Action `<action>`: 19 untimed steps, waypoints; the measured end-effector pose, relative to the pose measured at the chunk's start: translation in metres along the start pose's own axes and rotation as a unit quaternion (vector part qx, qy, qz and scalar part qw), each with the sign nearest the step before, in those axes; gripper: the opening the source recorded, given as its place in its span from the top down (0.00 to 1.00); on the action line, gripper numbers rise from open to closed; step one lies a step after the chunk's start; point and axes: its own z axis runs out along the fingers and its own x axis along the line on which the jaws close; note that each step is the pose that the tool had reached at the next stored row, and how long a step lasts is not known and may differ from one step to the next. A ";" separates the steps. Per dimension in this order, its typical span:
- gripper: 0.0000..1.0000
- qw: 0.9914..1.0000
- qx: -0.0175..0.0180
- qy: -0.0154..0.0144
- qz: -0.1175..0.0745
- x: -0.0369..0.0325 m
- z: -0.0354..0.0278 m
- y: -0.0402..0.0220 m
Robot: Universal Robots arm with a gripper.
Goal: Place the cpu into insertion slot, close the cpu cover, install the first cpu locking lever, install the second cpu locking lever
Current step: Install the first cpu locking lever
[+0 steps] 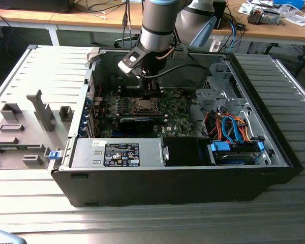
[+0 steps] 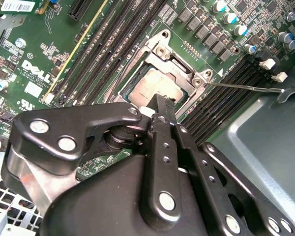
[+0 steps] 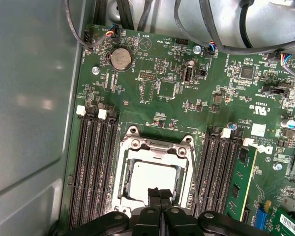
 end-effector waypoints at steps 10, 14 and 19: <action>0.89 1.000 0.000 0.000 -0.005 0.0000 0.0000 0.0000; 0.89 1.000 0.000 -0.001 -0.009 0.0000 0.0000 0.0000; 0.89 1.000 0.000 -0.001 -0.017 0.0000 0.0000 0.0000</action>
